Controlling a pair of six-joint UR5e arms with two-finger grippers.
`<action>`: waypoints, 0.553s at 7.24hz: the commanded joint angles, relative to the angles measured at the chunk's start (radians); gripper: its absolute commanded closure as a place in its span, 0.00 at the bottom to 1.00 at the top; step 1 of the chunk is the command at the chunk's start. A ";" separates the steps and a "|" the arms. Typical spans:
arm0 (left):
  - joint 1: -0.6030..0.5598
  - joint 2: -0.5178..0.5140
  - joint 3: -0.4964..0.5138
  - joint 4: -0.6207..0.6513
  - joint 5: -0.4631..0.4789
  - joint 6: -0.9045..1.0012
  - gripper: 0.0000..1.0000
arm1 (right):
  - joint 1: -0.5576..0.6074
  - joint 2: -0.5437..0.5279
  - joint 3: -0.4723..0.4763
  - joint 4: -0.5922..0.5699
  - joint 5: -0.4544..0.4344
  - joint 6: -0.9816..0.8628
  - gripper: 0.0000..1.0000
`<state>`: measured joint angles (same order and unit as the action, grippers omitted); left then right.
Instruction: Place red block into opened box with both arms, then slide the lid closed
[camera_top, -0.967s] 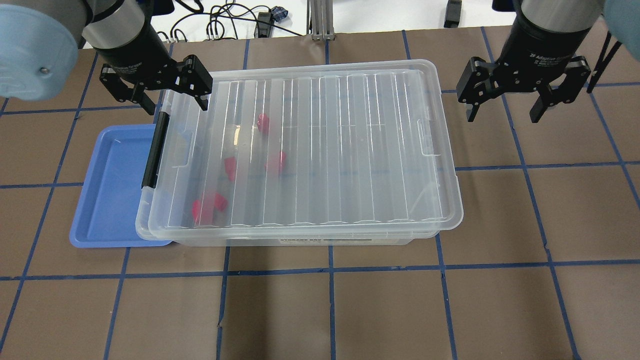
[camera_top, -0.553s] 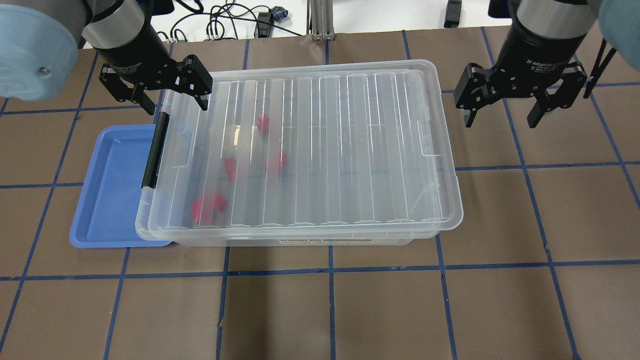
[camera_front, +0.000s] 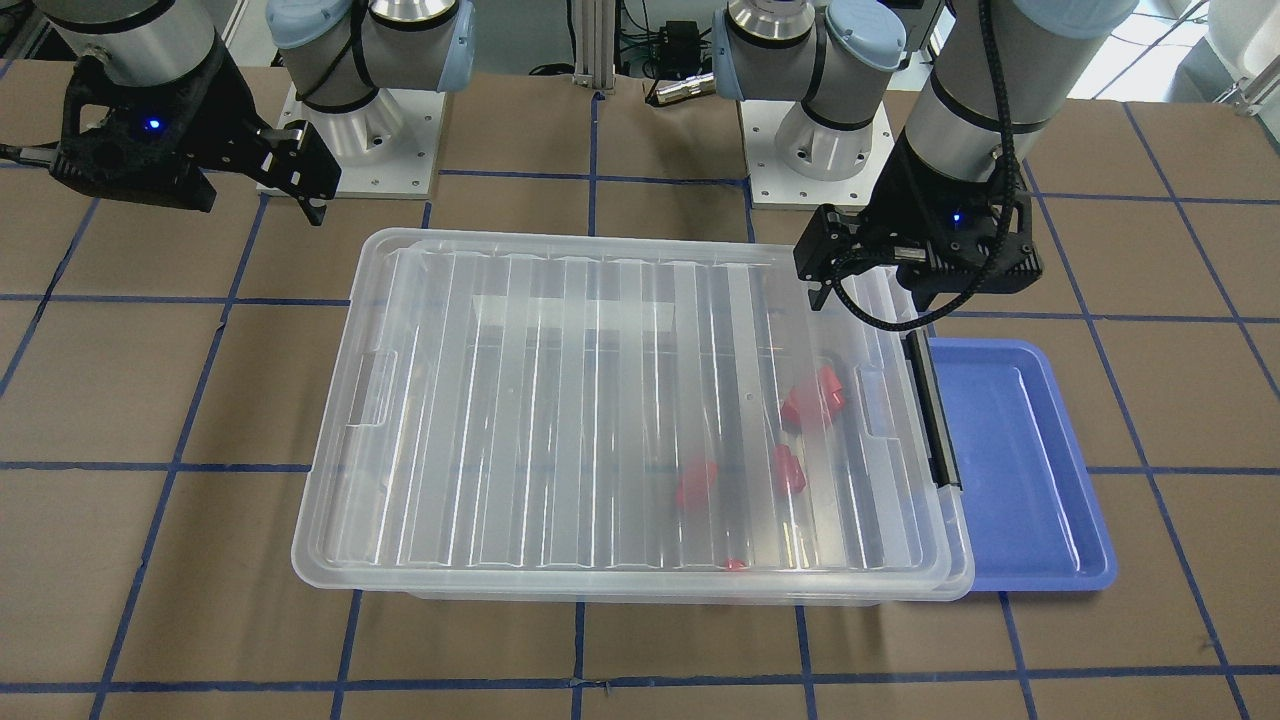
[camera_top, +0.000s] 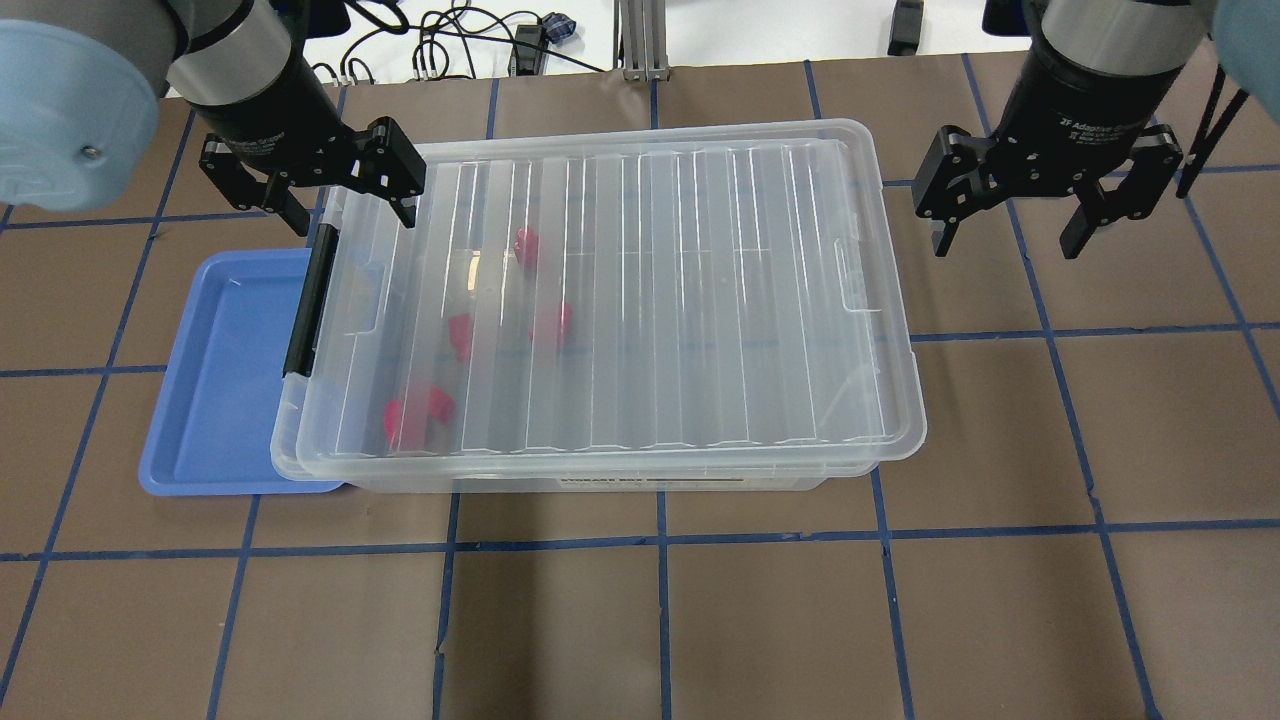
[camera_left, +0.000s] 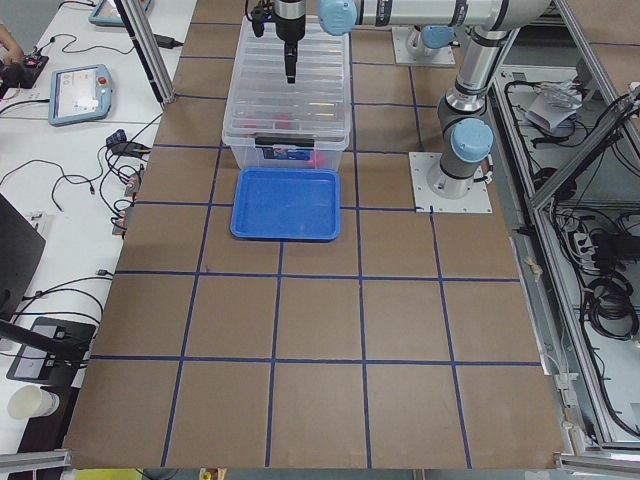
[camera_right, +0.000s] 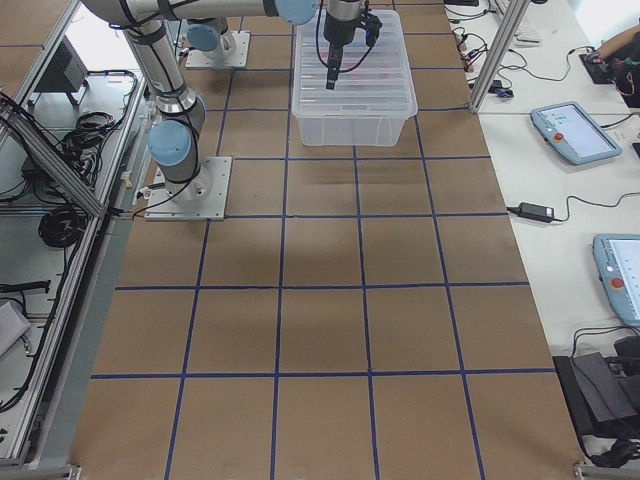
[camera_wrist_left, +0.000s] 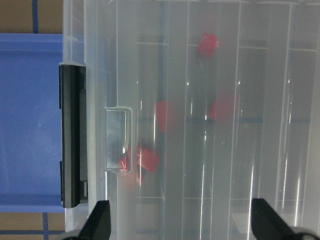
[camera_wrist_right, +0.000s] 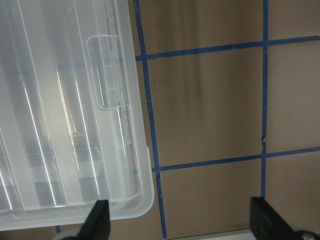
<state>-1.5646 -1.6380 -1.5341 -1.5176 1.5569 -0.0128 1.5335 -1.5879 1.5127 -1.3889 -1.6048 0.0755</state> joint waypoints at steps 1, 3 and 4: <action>0.000 -0.011 0.000 -0.004 0.015 0.001 0.00 | 0.005 -0.021 -0.002 0.002 0.006 0.041 0.00; -0.003 -0.011 -0.001 0.000 0.019 -0.004 0.00 | 0.007 -0.021 -0.005 0.001 0.006 0.043 0.00; -0.009 -0.005 -0.001 0.001 0.019 -0.004 0.00 | 0.008 -0.027 0.000 0.001 0.003 0.035 0.00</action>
<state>-1.5682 -1.6479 -1.5353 -1.5178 1.5750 -0.0157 1.5402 -1.6100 1.5091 -1.3881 -1.5993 0.1148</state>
